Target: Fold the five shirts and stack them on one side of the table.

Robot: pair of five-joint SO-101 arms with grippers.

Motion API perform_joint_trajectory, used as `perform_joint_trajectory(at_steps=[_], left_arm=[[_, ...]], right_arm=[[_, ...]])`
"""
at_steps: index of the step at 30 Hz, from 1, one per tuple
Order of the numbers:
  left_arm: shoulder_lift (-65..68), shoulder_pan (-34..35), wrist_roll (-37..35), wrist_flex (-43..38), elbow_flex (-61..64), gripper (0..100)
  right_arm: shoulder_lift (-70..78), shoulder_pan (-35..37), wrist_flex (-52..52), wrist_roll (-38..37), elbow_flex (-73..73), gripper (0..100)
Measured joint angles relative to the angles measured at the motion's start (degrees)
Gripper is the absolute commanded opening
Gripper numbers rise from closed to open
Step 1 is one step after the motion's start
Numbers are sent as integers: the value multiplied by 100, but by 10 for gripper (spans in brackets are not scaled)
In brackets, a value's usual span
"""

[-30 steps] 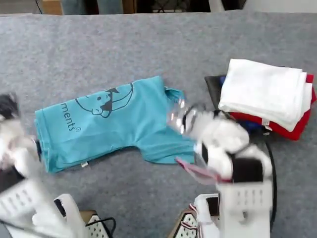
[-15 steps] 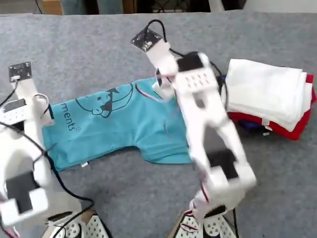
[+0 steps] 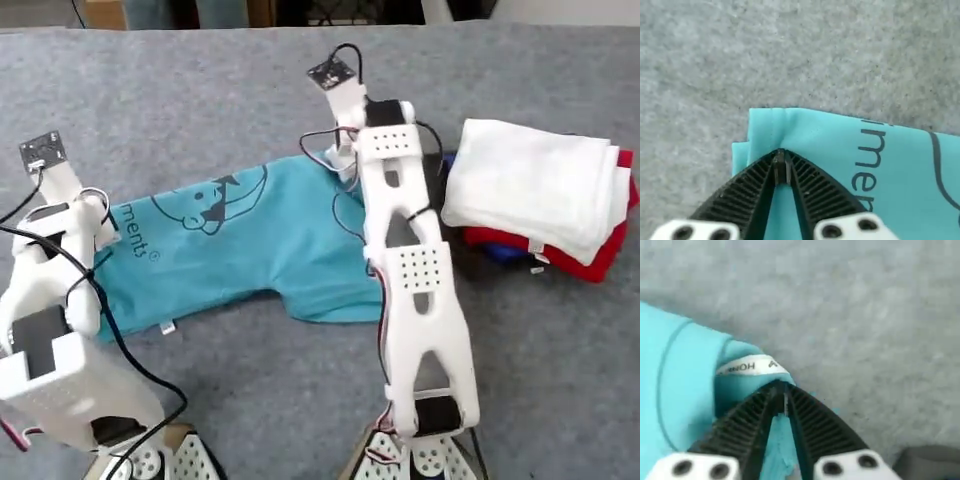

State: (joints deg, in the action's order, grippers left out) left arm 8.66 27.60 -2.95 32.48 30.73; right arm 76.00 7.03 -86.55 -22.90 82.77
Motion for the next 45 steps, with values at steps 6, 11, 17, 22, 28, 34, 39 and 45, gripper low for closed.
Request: perform_joint_trajectory(at_steps=[6,11,17,22,28,34,39,45], left_arm=[[0,0,0,0,0,29],[0,0,246,141,-9,29],[-615,-149,334,185,475,29],[-1591,-343,352,185,1160,30],[-2233,-281,273,-53,1556,30],[-1802,-273,62,-888,1829,30],[-862,-308,255,-343,1160,29],[-475,-343,281,88,580,29]], right_arm=[[360,-325,-132,0,809,15],[343,-607,-141,0,976,15],[-246,-457,-659,0,1002,15],[-721,334,-1248,0,1011,15],[-642,1196,-1240,0,1011,15],[185,1055,-615,0,1011,15],[571,571,-105,9,1011,15],[571,475,193,9,1011,15]])
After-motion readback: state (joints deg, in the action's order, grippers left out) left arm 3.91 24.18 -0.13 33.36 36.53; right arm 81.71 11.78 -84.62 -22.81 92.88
